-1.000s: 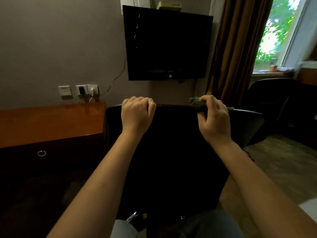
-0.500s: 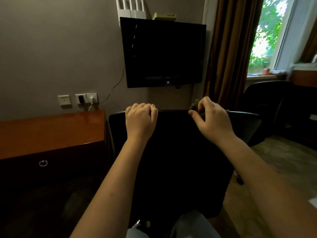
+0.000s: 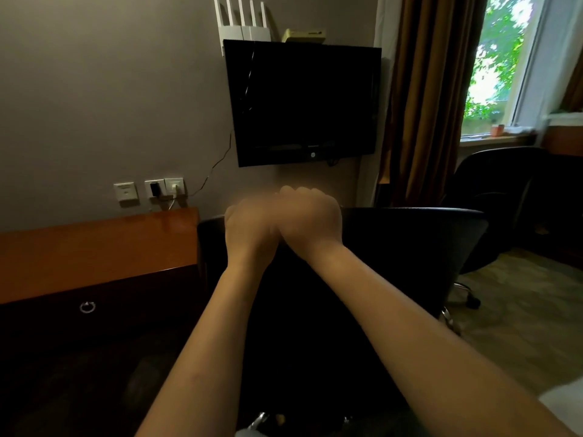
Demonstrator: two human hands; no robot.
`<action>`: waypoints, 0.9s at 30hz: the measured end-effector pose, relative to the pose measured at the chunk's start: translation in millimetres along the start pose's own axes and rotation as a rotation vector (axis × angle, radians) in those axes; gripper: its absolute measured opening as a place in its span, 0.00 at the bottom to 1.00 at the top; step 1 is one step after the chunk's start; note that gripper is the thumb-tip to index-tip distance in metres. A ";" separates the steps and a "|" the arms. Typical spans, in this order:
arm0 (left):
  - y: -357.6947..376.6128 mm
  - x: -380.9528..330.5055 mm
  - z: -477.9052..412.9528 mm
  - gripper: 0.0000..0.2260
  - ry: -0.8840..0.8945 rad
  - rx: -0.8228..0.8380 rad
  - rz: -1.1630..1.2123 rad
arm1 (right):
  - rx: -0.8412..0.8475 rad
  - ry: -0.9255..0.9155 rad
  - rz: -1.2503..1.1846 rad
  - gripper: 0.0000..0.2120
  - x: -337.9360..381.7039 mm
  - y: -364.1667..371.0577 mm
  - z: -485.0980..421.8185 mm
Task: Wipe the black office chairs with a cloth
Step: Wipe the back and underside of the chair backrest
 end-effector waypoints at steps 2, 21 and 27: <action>1.1 -4.5 3.0 0.22 0.041 0.015 -0.020 | -0.023 -0.020 0.006 0.17 -3.4 -3.7 6.3; 6.2 -23.5 3.0 0.25 0.040 -0.049 0.056 | -0.228 0.144 -0.074 0.16 -233.6 -96.5 91.8; 5.4 -26.1 4.9 0.26 0.019 -0.013 0.072 | -0.320 0.206 -0.111 0.15 -234.1 -95.9 93.3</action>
Point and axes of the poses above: each hand's wrist, its own z-axis away from the middle knuckle, its own y-axis out of the palm, x = y × z, the point moved 4 cm from there along -z, towards the middle knuckle, and after that the axes turned 8 degrees about -y, right-handed, at the moved point
